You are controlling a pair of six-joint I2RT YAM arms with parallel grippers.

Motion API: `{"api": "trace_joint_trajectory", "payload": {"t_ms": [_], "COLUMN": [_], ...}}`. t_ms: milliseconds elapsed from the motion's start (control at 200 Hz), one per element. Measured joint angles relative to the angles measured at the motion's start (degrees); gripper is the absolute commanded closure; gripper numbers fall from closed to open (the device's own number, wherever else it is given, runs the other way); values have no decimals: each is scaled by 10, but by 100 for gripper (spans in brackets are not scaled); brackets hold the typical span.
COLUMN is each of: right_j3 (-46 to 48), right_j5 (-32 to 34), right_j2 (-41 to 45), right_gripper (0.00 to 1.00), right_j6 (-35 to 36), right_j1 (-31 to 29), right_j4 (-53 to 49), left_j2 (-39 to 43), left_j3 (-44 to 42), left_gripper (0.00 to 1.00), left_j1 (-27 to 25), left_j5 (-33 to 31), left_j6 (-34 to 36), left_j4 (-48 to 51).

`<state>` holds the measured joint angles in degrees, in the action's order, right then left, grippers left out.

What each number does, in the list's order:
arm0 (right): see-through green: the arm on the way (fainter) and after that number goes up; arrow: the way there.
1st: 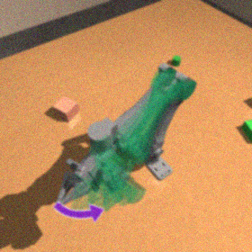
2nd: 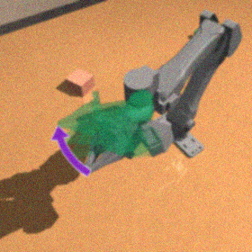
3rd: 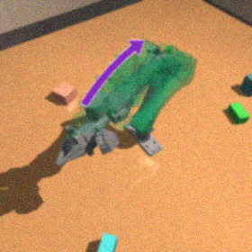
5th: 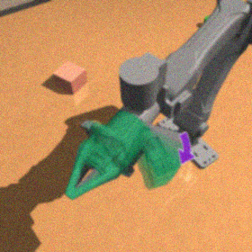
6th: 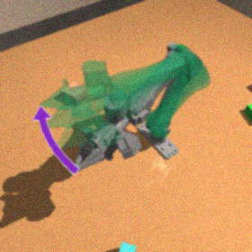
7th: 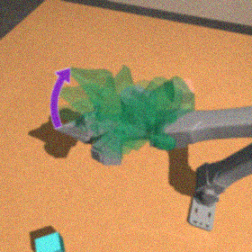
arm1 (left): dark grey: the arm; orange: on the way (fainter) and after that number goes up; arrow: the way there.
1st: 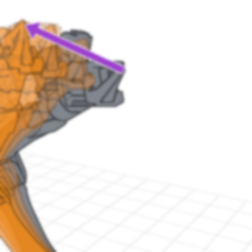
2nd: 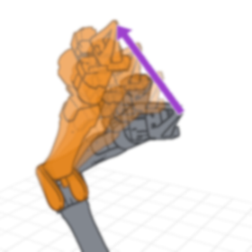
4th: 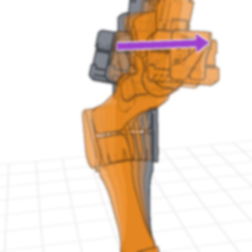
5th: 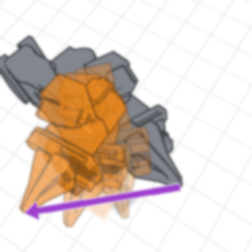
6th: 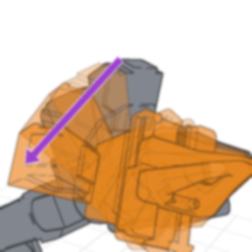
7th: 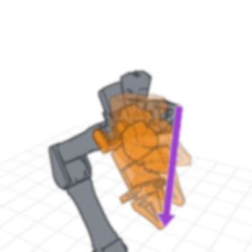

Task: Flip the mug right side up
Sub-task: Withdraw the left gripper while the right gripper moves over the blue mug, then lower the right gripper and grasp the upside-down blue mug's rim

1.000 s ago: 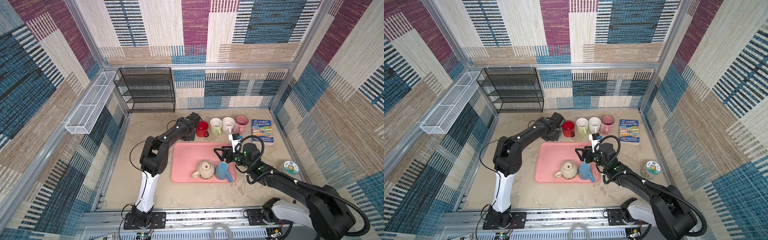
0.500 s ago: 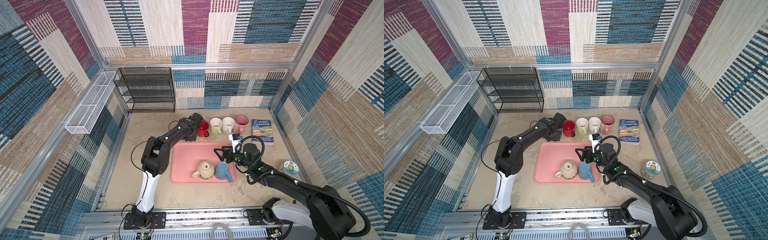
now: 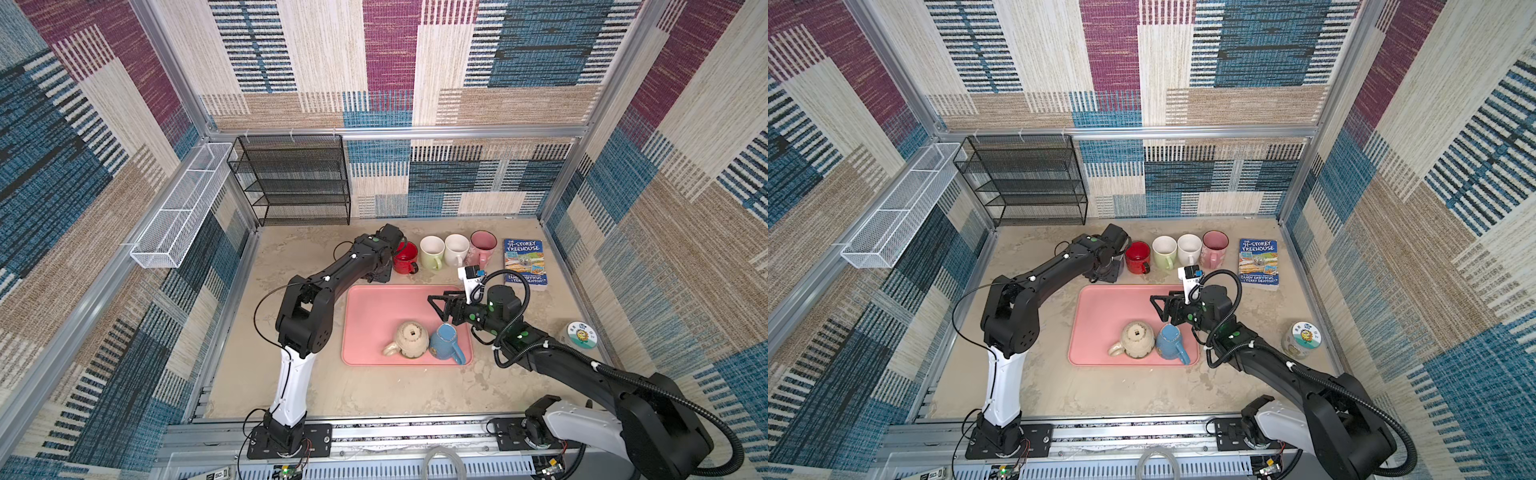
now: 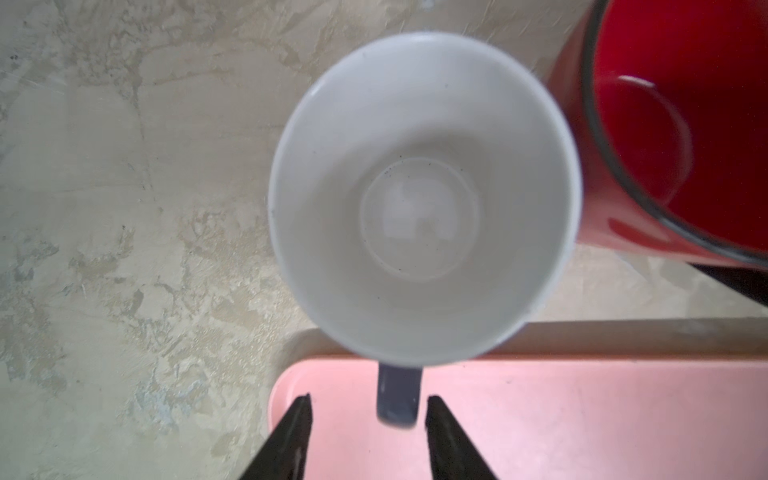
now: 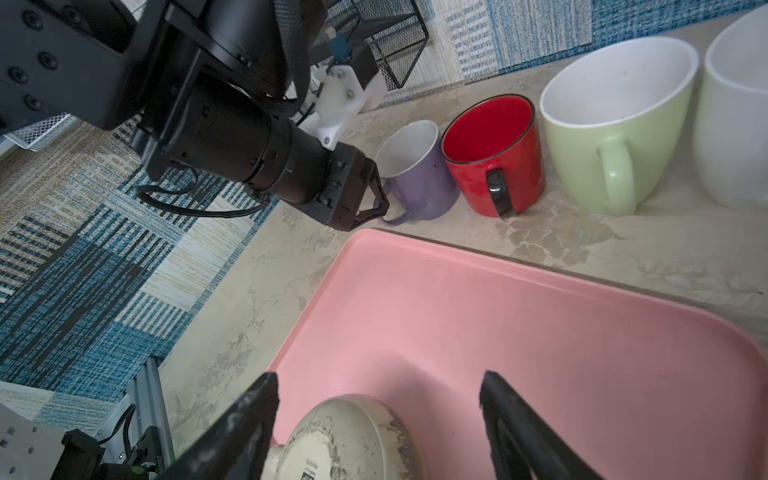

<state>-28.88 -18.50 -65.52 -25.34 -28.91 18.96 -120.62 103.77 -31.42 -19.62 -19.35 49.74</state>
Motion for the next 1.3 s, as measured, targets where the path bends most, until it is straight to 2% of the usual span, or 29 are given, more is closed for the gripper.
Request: {"api": "trace_joint_trajectory", "payload": {"t_ms": [110,185,336,481,586,947,1302], "right_j3": [-24,-45,-96,-138,-162,-179,-169], "right_j5": [-5,-6,-3,27,54,95,132], "right_j2": [7,-2,-26,-32,-30,-13,8], "right_gripper": [22,23,22,22,21,22,22], "right_j6": [10,16,34,54,65,86,51], "right_j1": [0,-3,-32,-52,-63,-101,-128], "right_j4": [-21,-37,-103,-173,-227,-374,-482], "left_j2": [49,87,165,261,328,492,566], "left_j3": [-24,-45,-107,-190,-237,-352,-409], "left_gripper": [38,29,22,10,5,1,1], "left_j1": [0,0,0,0,0,1,2], "left_j5": [10,21,40,63,86,167,200], "left_j6": [0,0,0,0,-3,-2,5], "left_j4": [0,-2,-9,-22,-37,-32,-18]}}
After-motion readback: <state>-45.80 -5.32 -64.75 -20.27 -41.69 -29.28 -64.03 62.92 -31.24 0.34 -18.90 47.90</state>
